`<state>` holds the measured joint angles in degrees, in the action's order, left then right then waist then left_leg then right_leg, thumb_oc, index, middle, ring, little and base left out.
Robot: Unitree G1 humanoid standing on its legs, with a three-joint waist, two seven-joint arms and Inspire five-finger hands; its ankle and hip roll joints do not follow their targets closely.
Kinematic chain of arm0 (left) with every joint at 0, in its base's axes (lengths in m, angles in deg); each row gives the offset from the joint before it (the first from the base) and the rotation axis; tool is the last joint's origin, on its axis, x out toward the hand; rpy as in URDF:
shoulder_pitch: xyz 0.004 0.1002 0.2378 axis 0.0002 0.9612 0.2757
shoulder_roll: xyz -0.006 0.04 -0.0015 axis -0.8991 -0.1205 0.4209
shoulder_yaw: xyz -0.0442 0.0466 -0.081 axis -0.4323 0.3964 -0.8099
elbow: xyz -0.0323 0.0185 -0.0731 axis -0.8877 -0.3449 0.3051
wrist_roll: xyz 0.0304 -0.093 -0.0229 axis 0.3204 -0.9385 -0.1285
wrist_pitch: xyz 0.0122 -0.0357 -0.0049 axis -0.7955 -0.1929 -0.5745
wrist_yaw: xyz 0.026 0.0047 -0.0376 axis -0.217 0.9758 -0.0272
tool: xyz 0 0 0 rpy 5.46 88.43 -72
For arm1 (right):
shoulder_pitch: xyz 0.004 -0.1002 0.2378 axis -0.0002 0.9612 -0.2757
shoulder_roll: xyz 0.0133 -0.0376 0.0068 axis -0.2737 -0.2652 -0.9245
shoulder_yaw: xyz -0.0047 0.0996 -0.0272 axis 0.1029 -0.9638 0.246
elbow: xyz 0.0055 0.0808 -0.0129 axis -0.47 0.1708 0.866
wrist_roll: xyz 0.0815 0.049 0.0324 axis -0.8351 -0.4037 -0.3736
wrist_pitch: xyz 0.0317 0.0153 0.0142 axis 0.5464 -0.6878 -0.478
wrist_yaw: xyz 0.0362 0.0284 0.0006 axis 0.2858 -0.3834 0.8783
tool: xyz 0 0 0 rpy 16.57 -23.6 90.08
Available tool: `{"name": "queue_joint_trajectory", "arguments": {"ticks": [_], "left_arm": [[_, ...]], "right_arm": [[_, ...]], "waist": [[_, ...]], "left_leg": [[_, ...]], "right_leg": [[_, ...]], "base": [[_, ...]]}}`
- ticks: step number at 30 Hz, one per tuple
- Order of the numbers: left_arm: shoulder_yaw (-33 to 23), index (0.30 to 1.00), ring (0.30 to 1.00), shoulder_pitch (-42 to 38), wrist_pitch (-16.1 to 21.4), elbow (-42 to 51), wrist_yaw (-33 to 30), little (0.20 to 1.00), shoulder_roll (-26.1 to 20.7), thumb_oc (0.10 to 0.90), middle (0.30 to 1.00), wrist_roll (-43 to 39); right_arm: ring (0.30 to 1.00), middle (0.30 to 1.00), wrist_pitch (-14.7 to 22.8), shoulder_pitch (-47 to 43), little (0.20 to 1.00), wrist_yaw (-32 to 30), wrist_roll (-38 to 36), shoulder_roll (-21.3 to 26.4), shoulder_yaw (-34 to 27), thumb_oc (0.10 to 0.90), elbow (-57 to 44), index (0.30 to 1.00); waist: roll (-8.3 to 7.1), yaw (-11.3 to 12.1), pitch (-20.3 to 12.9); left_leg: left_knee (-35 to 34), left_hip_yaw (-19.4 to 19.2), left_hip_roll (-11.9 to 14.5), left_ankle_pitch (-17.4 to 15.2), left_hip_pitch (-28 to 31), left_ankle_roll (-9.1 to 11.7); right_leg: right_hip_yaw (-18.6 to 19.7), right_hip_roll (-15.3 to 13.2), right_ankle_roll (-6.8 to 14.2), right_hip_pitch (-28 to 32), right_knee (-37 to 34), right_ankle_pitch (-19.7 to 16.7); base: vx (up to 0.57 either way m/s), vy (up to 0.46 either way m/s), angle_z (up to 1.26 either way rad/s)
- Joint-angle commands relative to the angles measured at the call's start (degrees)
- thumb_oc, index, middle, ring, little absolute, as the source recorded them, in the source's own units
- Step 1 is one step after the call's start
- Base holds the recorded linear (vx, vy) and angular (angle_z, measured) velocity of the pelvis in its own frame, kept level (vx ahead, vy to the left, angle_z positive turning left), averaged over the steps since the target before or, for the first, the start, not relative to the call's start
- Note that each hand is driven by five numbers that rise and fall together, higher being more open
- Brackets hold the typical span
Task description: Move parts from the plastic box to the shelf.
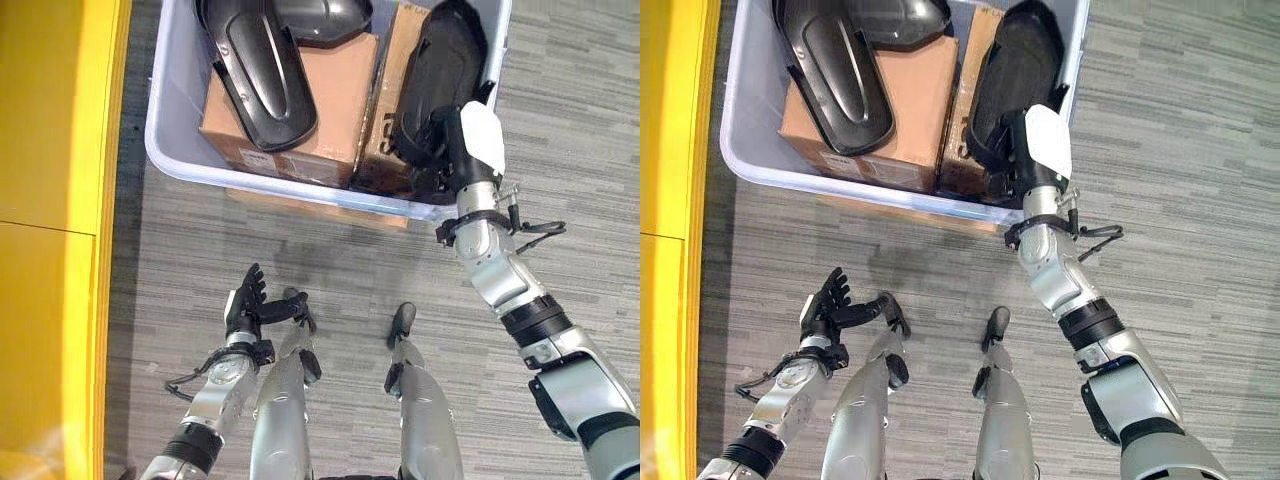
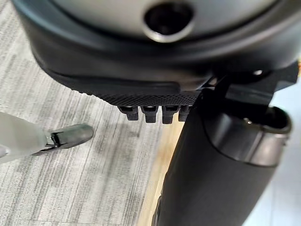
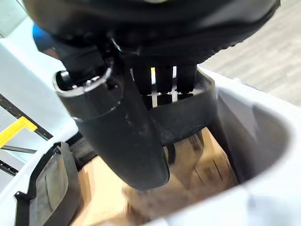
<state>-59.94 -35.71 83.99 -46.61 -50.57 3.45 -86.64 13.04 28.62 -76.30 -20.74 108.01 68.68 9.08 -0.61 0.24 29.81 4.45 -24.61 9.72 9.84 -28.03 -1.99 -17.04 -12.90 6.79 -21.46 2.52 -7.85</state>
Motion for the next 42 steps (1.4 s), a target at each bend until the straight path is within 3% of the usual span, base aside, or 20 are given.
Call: {"name": "queue_joint_trajectory", "arguments": {"ticks": [1, 5, 10, 13, 15, 19, 27, 31, 37, 38, 40, 42], "left_arm": [[0.39, 1.0, 1.0, 3.37, 2.47, 3.26, 1.32, 1.0, -2.94, 0.9, 1.0, 1.82], [0.4, 1.0, 1.0, 4.24, 2.27, 2.81, 2.51, 1.0, -2.86, 0.9, 1.0, 1.89], [-0.11, 1.0, 1.0, 6.81, 1.55, 1.49, 5.47, 1.0, -3.13, 0.9, 1.0, 2.25], [-0.26, 1.0, 1.0, 7.53, 1.26, 1.3, 6.36, 1.0, -3.23, 0.9, 1.0, 2.66], [-0.18, 1.0, 1.0, 9.54, 0.33, 0.29, 8.63, 1.0, -2.65, 0.9, 1.0, 3.67], [-0.16, 1.0, 1.0, 10.67, -0.37, -1.25, 9.54, 1.0, -1.42, 0.9, 1.0, 4.31], [-0.11, 1.0, 1.0, 11.69, -1.23, -2.44, 10.51, 1.0, 0.18, 0.9, 1.0, 5.29], [-0.59, 1.0, 1.0, 12.02, -1.3, -2.1, 10.54, 1.0, 0.86, 0.9, 1.0, 5.54], [-1.56, 1.0, 1.0, 13.67, -1.69, -1.23, 11.06, 1.0, 1.82, 0.9, 1.0, 5.65], [-1.74, 1.0, 1.0, 14.23, -1.69, -0.84, 10.88, 1.0, 1.72, 0.9, 1.0, 5.45], [-1.78, 1.0, 1.0, 14.26, -1.7, -0.8, 10.88, 1.0, 1.74, 0.9, 1.0, 5.45], [-2.56, 1.0, 1.0, 15.48, -1.84, -0.09, 10.5, 1.0, 2.06, 0.9, 1.0, 4.55]], "right_arm": [[0.3, 0.3, 2.79, -2.16, 0.3, -1.5, 0.07, 2.31, -1.37, 0.4, -0.98, 0.3], [0.3, 0.3, 3.04, -1.37, 0.3, -1.02, 1.12, 3.59, -1.85, 0.4, -1.99, 0.3], [0.3, 0.3, 3.82, -3.91, 0.3, -0.18, 3.77, 6.01, -2.64, 0.4, -4.24, 0.3], [0.3, 0.3, 4.13, -4.81, 0.3, 0.11, 4.24, 6.61, -2.85, 0.4, -4.92, 0.3], [0.3, 0.3, 4.73, -7.37, 0.3, 0.92, 6.82, 7.9, -2.81, 0.4, -5.84, 0.3], [0.3, 0.3, 5.35, -8.0, 0.3, 1.98, 7.74, 8.59, -2.77, 0.4, -6.81, 0.3], [0.3, 0.3, 6.92, -7.14, 0.3, 3.71, 8.66, 10.41, -3.07, 0.4, -10.5, 0.3], [0.3, 0.3, 7.96, -5.76, 0.3, 5.09, 9.77, 13.1, -3.48, 0.4, -13.84, 0.3], [0.3, 0.3, 9.35, -1.3, 0.3, 7.31, 12.35, 15.73, -5.35, 0.4, -19.3, 0.3], [0.3, 0.3, 9.58, -1.67, 0.3, 7.48, 11.55, 15.69, -4.62, 0.4, -18.79, 0.3], [0.3, 0.3, 9.6, -1.75, 0.3, 7.45, 11.53, 15.68, -4.54, 0.4, -18.72, 0.3], [0.3, 0.3, 10.29, -2.39, 0.3, 7.76, 10.46, 15.94, -3.47, 0.4, -18.63, 0.3]], "waist": [[-1.24, 0.62, -3.49], [-1.53, 1.0, -5.69], [-1.78, 1.01, -12.1], [-1.82, 0.83, -13.31], [-1.33, 0.04, -17.26], [-1.16, -0.64, -20.58], [-0.88, -1.85, -24.27], [-0.47, -2.51, -25.73], [1.11, -2.88, -26.79], [1.67, -2.65, -26.67], [1.72, -2.71, -26.63], [2.64, -2.33, -25.7]], "left_leg": [[7.32, 0.8, 6.77, -10.22, 6.52, 8.78], [6.71, 0.98, 6.78, -9.98, 9.45, 8.98], [2.52, 0.42, 6.34, -8.06, 16.96, 9.96], [1.7, 0.1, 6.48, -7.57, 18.37, 10.18], [-0.63, -0.97, 6.63, -6.66, 22.62, 10.68], [-2.29, -1.86, 6.64, -6.11, 25.87, 11.05], [-3.59, -2.85, 7.2, -5.5, 29.82, 11.38], [-3.83, -3.65, 7.9, -3.68, 30.87, 11.17], [-4.59, -2.56, 9.92, -0.69, 33.21, 12.01], [-4.4, -1.83, 11.12, 0.71, 33.4, 12.33], [-4.39, -1.78, 11.19, 0.73, 33.41, 12.38], [-3.66, -0.07, 14.15, 4.54, 33.31, 13.46]], "right_leg": [[2.73, -6.49, 4.49, 4.83, 1.36, 1.49], [2.74, -6.32, 4.24, 7.36, 0.92, 2.28], [3.73, -6.18, 4.1, 12.08, -0.43, 3.47], [3.96, -6.19, 4.07, 13.01, -0.55, 3.73], [4.62, -5.95, 4.13, 15.37, -0.49, 4.75], [4.84, -5.8, 4.31, 17.6, -1.0, 5.06], [5.28, -5.13, 4.3, 20.56, -1.07, 5.82], [4.67, -4.57, 3.67, 21.33, -0.02, 6.39], [3.92, -2.82, 2.41, 23.97, 3.4, 10.88], [3.86, -1.75, 1.39, 23.93, 6.11, 13.19], [3.83, -1.71, 1.34, 23.9, 6.29, 13.32], [3.48, 0.87, -0.75, 23.07, 11.42, 17.18]], "base": [[0.04, -0.078, 0.02], [0.04, -0.054, 0.08], [0.06, -0.083, -0.03], [0.04, -0.063, -0.11], [0.09, -0.075, -0.04], [0.07, -0.065, -0.09], [0.02, -0.038, -0.02], [-0.05, -0.064, -0.1], [-0.06, -0.105, 0.01], [-0.06, -0.08, 0.11], [-0.08, -0.098, 0.11], [-0.19, -0.246, 0.17]]}}
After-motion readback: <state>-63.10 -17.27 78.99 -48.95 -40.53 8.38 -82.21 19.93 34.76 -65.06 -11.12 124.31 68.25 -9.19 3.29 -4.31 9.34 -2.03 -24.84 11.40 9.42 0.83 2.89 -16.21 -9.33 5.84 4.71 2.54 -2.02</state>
